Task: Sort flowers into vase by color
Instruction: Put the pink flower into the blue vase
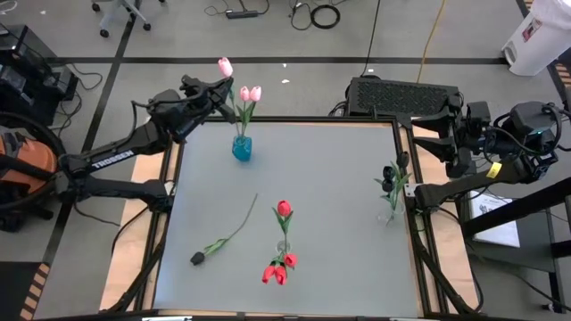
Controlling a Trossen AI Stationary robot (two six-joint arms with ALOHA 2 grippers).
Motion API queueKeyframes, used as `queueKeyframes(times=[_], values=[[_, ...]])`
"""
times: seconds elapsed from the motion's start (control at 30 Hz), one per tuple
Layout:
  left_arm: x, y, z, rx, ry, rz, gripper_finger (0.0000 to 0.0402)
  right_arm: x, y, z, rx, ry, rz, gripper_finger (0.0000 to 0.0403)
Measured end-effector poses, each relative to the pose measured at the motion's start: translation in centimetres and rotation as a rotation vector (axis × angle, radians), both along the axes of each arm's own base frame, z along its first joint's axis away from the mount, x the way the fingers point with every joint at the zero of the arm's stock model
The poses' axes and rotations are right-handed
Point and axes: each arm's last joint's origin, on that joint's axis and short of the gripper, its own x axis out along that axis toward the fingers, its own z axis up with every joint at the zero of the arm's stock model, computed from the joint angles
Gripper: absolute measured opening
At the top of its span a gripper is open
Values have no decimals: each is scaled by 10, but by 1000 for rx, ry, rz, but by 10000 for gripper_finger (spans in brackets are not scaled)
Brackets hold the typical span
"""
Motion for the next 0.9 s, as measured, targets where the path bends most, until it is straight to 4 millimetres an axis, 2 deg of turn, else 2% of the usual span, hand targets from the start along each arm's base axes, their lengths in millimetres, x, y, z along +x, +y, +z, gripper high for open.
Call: queueKeyframes(times=[0.4, 0.9], values=[[9, 5, -9, -39, 23, -1, 13, 0, 0, 0, 0, 0, 0, 226], [9, 6, -13, -60, 70, 12, 13, 0, 0, 0, 0, 0, 0, 226]])
